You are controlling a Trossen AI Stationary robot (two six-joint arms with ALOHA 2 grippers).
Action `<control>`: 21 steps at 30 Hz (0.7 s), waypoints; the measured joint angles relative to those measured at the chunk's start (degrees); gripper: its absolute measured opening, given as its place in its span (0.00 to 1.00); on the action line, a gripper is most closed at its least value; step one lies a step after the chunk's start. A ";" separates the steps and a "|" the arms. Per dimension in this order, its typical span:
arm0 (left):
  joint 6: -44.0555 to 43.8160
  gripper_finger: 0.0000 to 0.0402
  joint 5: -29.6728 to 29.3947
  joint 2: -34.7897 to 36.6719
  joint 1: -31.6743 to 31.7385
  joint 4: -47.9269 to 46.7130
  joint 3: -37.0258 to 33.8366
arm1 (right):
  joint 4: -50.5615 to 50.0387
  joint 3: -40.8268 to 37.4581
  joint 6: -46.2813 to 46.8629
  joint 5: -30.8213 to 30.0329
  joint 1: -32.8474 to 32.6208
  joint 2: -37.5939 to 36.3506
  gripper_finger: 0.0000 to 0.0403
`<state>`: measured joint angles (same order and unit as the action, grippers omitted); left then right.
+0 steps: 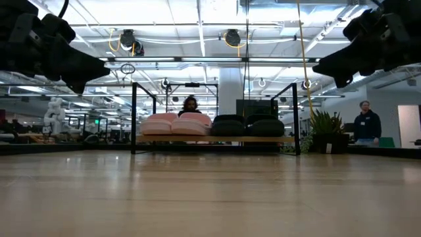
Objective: Pick and place slides into the shelf
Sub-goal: Return to Home Position
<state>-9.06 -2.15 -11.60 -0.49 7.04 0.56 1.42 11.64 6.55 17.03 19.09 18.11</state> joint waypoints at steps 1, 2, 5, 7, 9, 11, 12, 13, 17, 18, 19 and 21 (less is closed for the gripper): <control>0.15 0.32 -1.10 -0.01 0.00 -0.01 0.00 | -0.05 -0.24 -0.37 -2.27 -2.23 -0.78 0.29; 0.47 0.32 -2.07 0.01 0.00 0.01 0.02 | 0.01 -0.49 -0.76 -4.62 -4.33 -1.44 0.29; 1.07 0.32 -3.91 0.01 0.00 0.02 0.02 | -0.19 -1.68 -1.40 -11.32 -9.50 -3.08 0.29; 1.25 0.32 -3.94 -0.01 0.00 0.03 0.02 | -0.13 -2.97 -1.22 -14.59 -11.74 -4.14 0.29; 1.87 0.32 -3.95 -0.02 0.00 0.01 0.02 | 0.16 -4.30 -0.76 -17.04 -12.83 -5.28 0.29; 2.39 0.32 -3.91 0.01 0.00 0.01 0.02 | 0.31 -5.42 -0.38 -17.41 -12.96 -6.52 0.29; 2.61 0.32 -3.87 0.00 0.00 0.01 0.02 | 0.38 -5.89 -0.35 -17.27 -12.96 -7.22 0.29; 2.78 0.32 -3.76 0.01 0.00 0.03 0.02 | 0.41 -6.29 -0.33 -17.26 -12.96 -7.97 0.29; 3.23 0.32 -3.60 0.00 0.00 0.01 0.02 | 0.49 -7.72 -0.20 -17.09 -12.96 -10.55 0.29; 3.46 0.32 -3.55 -0.01 0.00 0.01 0.02 | 0.59 -7.97 -0.11 -16.88 -12.94 -10.95 0.29; 3.54 0.32 -3.51 -0.01 0.00 0.03 0.02 | 0.60 -8.16 0.05 -16.84 -12.94 -11.33 0.29; 3.54 0.32 -3.47 0.01 0.00 0.05 0.02 | 0.66 -8.40 0.24 -16.85 -12.94 -11.73 0.29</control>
<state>-5.52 -5.63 -11.60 -0.49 7.09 0.58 2.08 3.25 6.79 0.19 6.15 6.38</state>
